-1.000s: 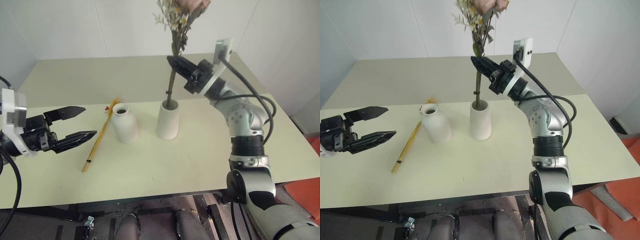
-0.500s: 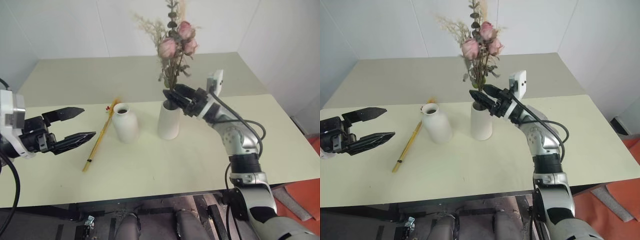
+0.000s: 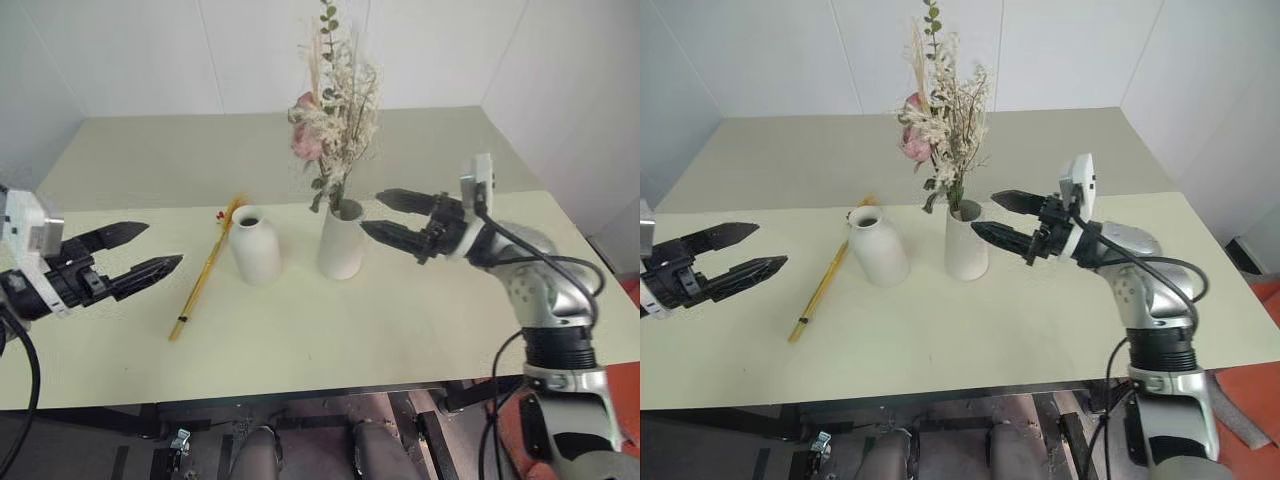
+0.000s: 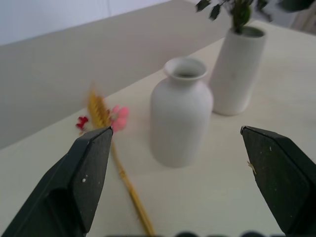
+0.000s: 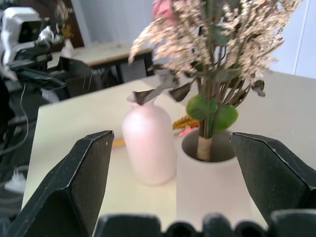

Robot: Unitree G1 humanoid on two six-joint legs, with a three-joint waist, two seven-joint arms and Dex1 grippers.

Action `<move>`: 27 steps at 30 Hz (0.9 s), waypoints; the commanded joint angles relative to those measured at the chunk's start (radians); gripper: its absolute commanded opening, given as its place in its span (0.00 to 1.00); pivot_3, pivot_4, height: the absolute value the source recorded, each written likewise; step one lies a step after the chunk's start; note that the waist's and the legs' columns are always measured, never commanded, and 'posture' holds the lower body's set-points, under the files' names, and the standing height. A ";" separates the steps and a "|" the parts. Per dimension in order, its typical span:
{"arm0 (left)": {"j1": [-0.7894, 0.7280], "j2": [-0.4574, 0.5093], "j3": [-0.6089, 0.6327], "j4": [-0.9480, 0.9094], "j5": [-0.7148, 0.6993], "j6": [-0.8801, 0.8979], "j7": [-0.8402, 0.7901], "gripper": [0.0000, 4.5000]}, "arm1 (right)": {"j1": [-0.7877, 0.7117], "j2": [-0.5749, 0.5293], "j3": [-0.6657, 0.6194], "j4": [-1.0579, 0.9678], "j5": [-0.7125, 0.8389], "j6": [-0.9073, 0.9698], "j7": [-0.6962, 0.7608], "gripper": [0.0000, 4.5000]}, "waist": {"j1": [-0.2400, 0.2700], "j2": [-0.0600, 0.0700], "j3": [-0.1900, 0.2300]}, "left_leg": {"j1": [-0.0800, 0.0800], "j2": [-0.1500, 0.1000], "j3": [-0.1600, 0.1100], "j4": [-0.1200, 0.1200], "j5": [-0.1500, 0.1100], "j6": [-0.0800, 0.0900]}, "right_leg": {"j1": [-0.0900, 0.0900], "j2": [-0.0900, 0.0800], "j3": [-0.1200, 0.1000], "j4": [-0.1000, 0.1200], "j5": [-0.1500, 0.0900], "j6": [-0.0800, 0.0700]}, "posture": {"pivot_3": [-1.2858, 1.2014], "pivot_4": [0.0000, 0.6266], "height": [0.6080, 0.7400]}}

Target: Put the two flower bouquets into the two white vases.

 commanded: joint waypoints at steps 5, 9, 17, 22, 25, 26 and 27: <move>-0.116 0.102 -0.081 0.016 0.019 0.379 0.252 1.00 | -0.083 -0.142 0.039 -0.045 0.017 0.063 0.164 0.99 | -0.001 0.000 0.000 | 0.001 0.000 0.000 0.000 0.000 0.000 | 0.000 0.000 0.000 0.000 0.000 0.000 | 0.52 0.24 1.00; -0.307 0.062 -0.208 0.061 0.024 0.549 0.356 1.00 | -0.114 -0.193 0.080 -0.061 0.036 0.089 0.286 0.99 | 0.006 -0.001 0.000 | 0.000 0.000 0.000 0.000 0.000 0.000 | 0.000 0.000 -0.001 0.000 0.000 0.000 | 0.52 0.24 1.00; -0.630 -0.037 -0.467 0.181 0.093 0.787 0.415 1.00 | -0.147 -0.213 0.131 -0.026 -0.001 0.026 0.417 0.99 | 0.016 -0.002 0.001 | -0.001 -0.001 -0.002 0.001 0.000 0.000 | 0.000 0.000 -0.002 0.000 0.000 0.001 | 0.52 0.24 1.00; -0.702 -0.096 -0.538 0.226 0.143 0.811 0.425 1.00 | -0.153 -0.208 0.127 -0.013 -0.007 0.018 0.433 0.99 | 0.018 -0.002 0.001 | -0.001 -0.001 -0.003 0.001 0.000 0.000 | 0.001 0.000 -0.002 0.000 0.000 0.001 | 0.52 0.24 1.00; -0.731 -0.113 -0.594 0.242 0.178 0.813 0.428 1.00 | -0.153 -0.208 0.122 -0.012 -0.003 0.017 0.442 0.99 | 0.022 -0.003 0.001 | -0.001 -0.001 -0.003 0.002 0.000 0.000 | 0.001 0.000 -0.002 0.000 0.000 0.001 | 0.52 0.24 1.00; -0.734 -0.118 -0.611 0.244 0.184 0.812 0.422 1.00 | -0.153 -0.208 0.120 -0.012 -0.003 0.017 0.443 0.99 | 0.022 -0.003 0.001 | -0.001 -0.001 -0.003 0.002 0.000 0.000 | 0.001 0.000 -0.002 0.000 0.000 0.001 | 0.52 0.24 1.00; -0.738 -0.130 -0.624 0.252 0.192 0.809 0.423 1.00 | -0.154 -0.208 0.119 -0.010 -0.002 0.017 0.444 0.99 | 0.022 -0.003 0.001 | -0.001 -0.002 -0.003 0.002 0.000 0.000 | 0.001 0.000 -0.002 0.000 0.000 0.001 | 0.52 0.24 1.00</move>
